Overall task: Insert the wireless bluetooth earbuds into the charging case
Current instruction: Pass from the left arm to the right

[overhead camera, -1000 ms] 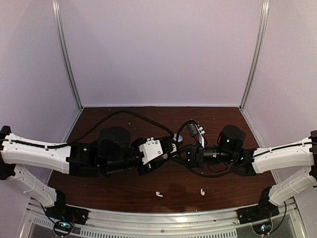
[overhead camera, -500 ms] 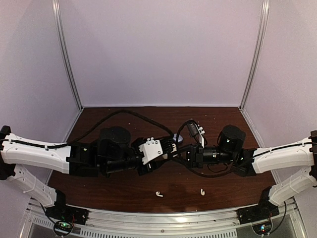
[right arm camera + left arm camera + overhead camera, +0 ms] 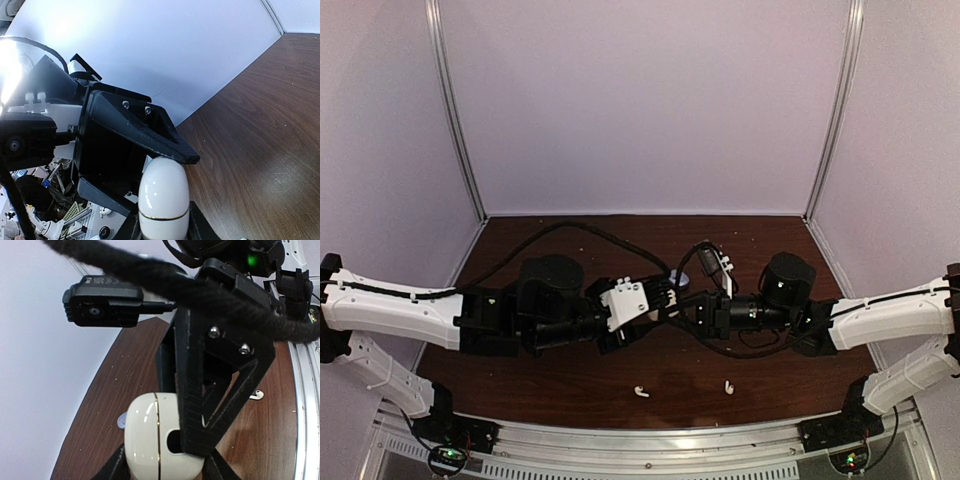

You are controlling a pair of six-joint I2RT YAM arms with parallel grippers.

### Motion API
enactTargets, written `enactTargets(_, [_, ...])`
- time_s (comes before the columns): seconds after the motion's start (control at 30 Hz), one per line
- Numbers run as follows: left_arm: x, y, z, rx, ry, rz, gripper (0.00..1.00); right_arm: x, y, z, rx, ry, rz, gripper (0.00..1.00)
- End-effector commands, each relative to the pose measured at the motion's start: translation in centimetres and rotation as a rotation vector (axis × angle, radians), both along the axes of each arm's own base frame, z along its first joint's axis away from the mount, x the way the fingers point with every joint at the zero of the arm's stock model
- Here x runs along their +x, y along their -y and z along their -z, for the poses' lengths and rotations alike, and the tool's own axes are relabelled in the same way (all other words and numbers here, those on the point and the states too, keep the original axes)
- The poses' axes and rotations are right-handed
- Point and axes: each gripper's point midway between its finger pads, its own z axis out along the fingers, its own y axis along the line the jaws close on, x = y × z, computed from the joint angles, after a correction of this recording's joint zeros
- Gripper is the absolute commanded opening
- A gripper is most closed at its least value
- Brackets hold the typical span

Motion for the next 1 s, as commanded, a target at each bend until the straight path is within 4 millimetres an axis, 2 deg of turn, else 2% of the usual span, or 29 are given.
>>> enactTargets(0.0, [-0.4, 1.0, -2.9, -0.083, 0.023, 0.026, 0.28, 0.1, 0.4, -1.0, 0.037, 0.019, 0.018, 0.27])
enactTargets(0.1, [-0.4, 1.0, -2.9, -0.085, 0.021, 0.024, 0.31, 0.2, 0.5, -1.1, 0.041, 0.024, 0.021, 0.22])
enactTargets(0.27, [-0.5, 0.6, -3.4, -0.123, -0.023, 0.009, 0.64, 0.1, 0.9, -1.2, 0.045, 0.054, 0.028, 0.15])
enactTargets(0.4, [-1.5, -0.1, -4.4, -0.197, -0.071, 0.052, 0.74, -0.1, 1.5, -1.1, 0.02, 0.142, 0.04, 0.13])
enactTargets(0.5, [-2.3, -0.4, -5.7, -0.271, -0.131, 0.105, 0.76, -0.2, 1.9, -1.0, -0.017, 0.236, 0.047, 0.11])
enactTargets(0.73, [-1.6, 0.6, -6.6, -0.318, -0.376, 0.206, 0.8, -0.9, 3.0, -1.3, -0.066, 0.425, 0.049, 0.08])
enactTargets(0.87, [-0.2, 1.1, -6.7, -0.334, -0.443, 0.211, 0.77, -1.2, 3.2, -1.6, -0.073, 0.466, 0.052, 0.07])
enactTargets(0.97, [0.1, 1.5, -6.5, -0.326, -0.453, 0.21, 0.74, -1.2, 3.2, -1.6, -0.078, 0.472, 0.055, 0.07])
